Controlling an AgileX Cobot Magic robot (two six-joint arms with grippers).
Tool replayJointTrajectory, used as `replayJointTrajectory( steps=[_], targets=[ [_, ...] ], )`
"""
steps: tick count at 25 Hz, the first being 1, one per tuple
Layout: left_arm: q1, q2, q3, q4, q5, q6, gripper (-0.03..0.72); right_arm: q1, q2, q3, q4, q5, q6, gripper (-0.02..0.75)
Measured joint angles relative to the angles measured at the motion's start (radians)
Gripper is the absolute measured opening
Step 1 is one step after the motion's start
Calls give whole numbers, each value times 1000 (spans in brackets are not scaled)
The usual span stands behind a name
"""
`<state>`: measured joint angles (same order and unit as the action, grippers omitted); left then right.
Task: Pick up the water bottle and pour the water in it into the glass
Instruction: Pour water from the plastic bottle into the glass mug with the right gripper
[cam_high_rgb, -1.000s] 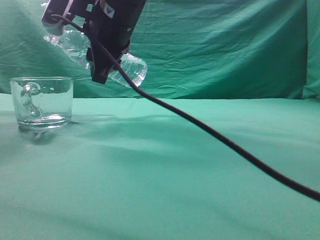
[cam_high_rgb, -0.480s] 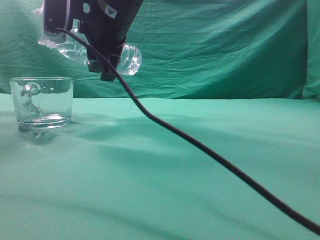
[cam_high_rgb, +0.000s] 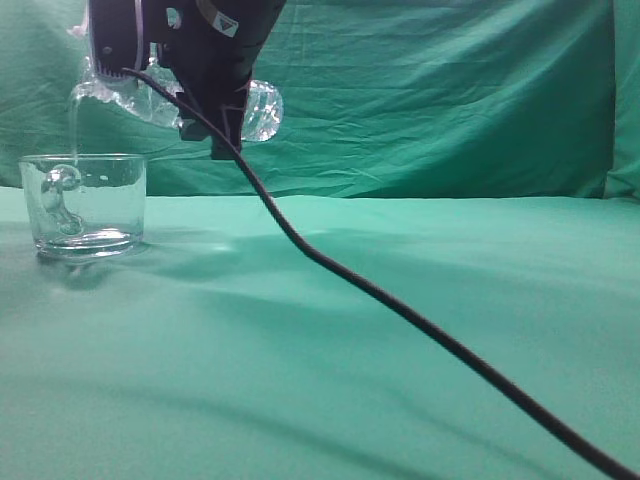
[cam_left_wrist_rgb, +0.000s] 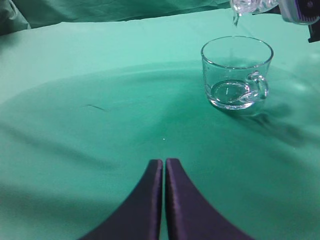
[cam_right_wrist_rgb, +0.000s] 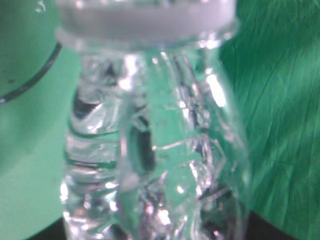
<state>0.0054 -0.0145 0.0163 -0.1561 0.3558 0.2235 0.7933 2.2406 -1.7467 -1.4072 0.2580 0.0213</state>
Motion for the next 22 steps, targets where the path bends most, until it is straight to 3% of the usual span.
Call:
replayJointTrajectory(
  steps=[22],
  targets=[
    [0,0,0,0,0,0,0,-29,0,0,-43,0,2,295]
  ],
)
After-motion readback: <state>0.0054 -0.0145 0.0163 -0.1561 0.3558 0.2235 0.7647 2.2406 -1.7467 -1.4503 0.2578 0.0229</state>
